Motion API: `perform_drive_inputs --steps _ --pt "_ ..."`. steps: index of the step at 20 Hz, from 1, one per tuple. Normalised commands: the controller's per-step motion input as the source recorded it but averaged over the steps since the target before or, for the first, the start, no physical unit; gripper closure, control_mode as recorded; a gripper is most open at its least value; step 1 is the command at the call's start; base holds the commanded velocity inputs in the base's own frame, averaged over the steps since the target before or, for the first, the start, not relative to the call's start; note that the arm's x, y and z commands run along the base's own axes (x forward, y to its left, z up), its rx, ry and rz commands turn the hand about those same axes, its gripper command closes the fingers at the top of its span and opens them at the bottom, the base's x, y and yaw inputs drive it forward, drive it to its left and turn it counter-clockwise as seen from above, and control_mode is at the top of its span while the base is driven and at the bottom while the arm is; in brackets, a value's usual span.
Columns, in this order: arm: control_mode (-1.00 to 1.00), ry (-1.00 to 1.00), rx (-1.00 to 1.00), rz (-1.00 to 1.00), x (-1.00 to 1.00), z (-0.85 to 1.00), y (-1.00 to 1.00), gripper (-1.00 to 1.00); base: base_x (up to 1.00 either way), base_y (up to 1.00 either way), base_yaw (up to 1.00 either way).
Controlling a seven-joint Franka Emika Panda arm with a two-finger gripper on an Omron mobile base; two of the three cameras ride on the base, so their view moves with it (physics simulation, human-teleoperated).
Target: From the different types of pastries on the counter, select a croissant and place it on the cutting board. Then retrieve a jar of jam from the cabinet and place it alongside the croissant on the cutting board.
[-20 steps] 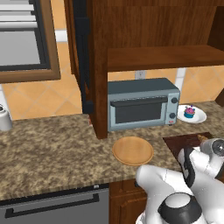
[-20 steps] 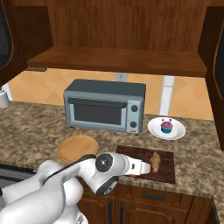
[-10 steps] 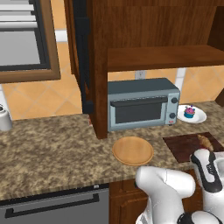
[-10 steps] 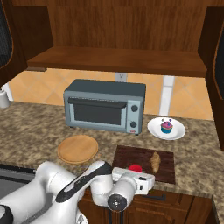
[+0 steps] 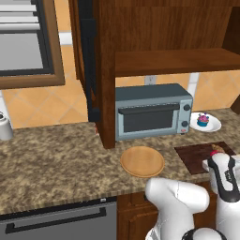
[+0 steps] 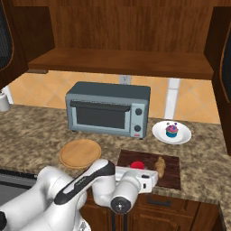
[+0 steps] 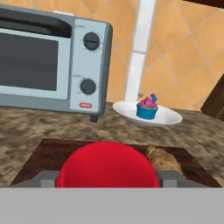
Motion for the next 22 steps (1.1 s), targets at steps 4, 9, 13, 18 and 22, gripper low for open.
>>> perform_drive_inputs --steps 4,9,13,18,22 --pt "-1.0 0.0 0.0 0.0 0.09 0.02 0.0 1.0 0.0 0.0 0.0" --pt "-1.0 -0.02 0.0 0.0 0.46 -0.39 0.0 1.0 0.0 0.0 0.0" --pt "-1.0 -0.01 0.0 -0.01 0.45 -0.09 0.01 1.0 0.0 0.0 0.0" --pt "-1.0 0.0 0.0 -0.03 0.2 -0.08 0.0 1.0 0.0 0.0 0.0" --pt "-1.0 0.0 0.0 -0.02 0.39 -0.12 -0.1 1.0 0.0 0.0 0.0"
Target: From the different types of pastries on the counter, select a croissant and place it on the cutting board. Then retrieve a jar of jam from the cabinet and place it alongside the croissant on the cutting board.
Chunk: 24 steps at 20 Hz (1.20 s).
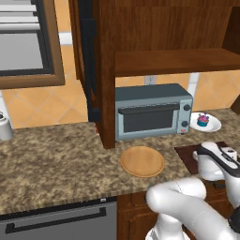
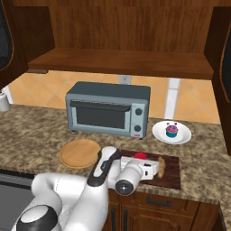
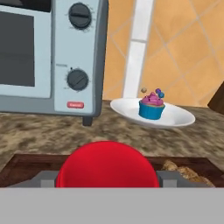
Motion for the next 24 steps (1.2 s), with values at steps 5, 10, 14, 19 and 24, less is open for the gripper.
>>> perform_drive_inputs --steps 5,10,14,19,24 --pt "-1.0 0.0 -0.01 -0.01 0.42 -0.25 -0.12 -1.0 0.0 0.0 0.0" --pt "-1.0 0.01 -0.01 -0.05 0.03 -0.15 -0.11 -1.0 0.0 0.0 0.0" --pt "-1.0 0.01 -0.01 -0.08 0.0 -0.12 -0.13 -1.0 0.0 0.0 0.0" --pt "-1.0 0.0 -0.04 -0.07 0.04 -0.2 -0.05 -1.0 0.0 0.0 0.0" --pt "-1.0 -0.04 -0.03 -0.04 -0.6 0.21 -0.12 -1.0 0.0 0.0 0.0"
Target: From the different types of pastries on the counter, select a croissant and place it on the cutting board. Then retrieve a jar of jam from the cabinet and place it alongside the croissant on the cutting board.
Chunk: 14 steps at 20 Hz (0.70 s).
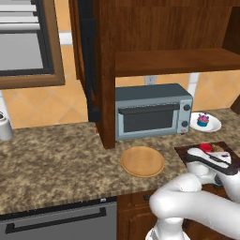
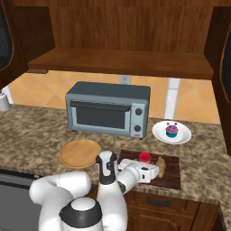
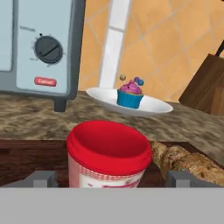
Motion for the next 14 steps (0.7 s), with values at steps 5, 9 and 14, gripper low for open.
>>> perform_drive_inputs --steps 5,9,14 --pt "-1.0 0.0 0.01 -0.1 -1.0 0.52 -0.38 -1.0 0.0 0.0 0.0" --pt "-1.0 0.02 0.0 -0.09 -1.0 0.35 -0.26 -1.0 0.0 0.0 0.0" --pt "-1.0 0.06 0.0 -0.01 -1.0 0.08 -0.01 -1.0 0.0 0.0 0.0"
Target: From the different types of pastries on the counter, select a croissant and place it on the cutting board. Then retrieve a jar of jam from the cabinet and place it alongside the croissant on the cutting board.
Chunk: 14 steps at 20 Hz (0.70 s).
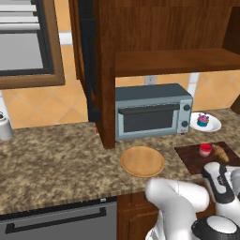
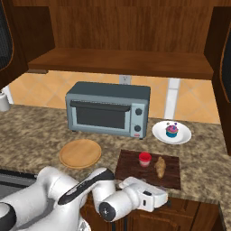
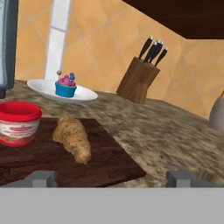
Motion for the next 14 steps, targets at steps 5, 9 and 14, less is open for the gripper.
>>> perform_drive_inputs --steps 5,9,14 --pt "-1.0 0.06 0.0 0.01 -1.0 -0.08 0.0 -1.0 0.0 0.0 0.0" --pt "-1.0 0.0 0.04 0.0 -0.9 -0.09 -0.01 -1.0 0.0 0.0 0.0" --pt "-1.0 -0.01 0.01 0.0 -0.04 0.0 -0.01 -1.0 0.0 0.0 0.0"
